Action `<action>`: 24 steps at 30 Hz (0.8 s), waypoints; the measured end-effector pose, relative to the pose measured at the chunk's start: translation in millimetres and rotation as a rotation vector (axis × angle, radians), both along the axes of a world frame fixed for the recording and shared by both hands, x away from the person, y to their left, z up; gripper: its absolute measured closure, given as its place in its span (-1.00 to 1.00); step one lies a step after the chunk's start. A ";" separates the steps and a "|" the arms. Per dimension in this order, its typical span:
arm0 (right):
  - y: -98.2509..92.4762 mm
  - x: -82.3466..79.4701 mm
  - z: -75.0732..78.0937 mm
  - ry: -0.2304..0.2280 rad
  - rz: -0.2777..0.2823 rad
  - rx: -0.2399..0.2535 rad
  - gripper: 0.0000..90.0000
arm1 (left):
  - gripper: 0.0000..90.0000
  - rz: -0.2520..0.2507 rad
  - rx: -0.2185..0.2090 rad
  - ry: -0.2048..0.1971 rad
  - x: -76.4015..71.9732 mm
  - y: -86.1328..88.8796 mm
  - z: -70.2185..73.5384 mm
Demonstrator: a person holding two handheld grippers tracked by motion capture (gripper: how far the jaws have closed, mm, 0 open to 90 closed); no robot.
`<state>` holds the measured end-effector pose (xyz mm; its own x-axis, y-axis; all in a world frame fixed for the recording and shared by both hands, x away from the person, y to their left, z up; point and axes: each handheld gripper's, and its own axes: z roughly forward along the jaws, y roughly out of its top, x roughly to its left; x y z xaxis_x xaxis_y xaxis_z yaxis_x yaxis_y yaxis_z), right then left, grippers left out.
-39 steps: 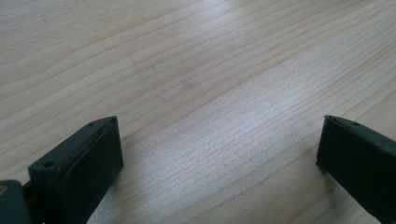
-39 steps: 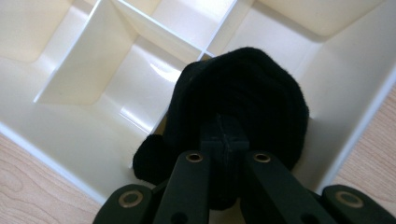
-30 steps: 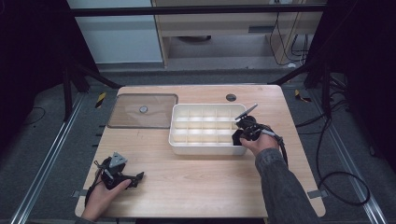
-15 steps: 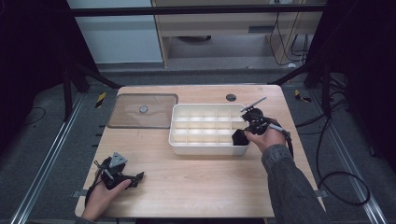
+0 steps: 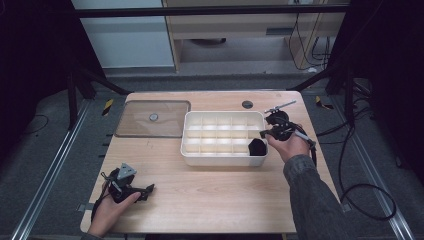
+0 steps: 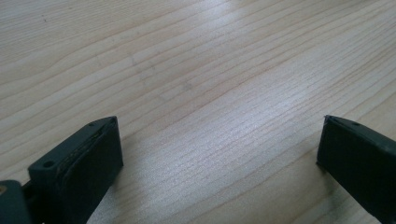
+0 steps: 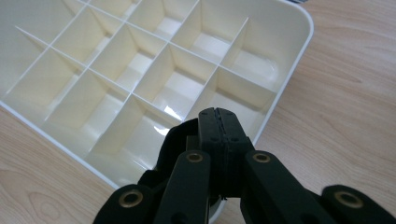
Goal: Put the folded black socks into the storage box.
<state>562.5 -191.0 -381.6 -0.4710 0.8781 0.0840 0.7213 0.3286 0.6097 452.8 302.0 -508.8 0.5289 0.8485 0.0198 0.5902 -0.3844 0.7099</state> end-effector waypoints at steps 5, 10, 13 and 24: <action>-2.2 -1.8 3.3 -0.037 -0.001 0.025 1.00 | -1.00 0.003 0.000 0.000 0.0 -0.3 0.0; -4.2 -4.1 5.2 -0.056 0.000 0.045 1.00 | -1.00 0.008 0.000 0.000 0.1 -0.7 0.0; -5.1 -5.0 8.0 -0.065 -0.004 0.069 1.00 | -1.00 0.008 0.001 0.000 0.1 -0.8 0.0; -8.4 -11.9 23.9 -0.135 -0.003 0.144 1.00 | -1.00 0.011 0.000 0.000 0.0 -1.0 0.0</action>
<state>550.6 -199.4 -357.7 -0.4843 0.8627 0.1456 0.6307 0.2289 0.7415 452.9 301.0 -508.8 0.5197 0.8541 0.0199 0.5942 -0.3781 0.7099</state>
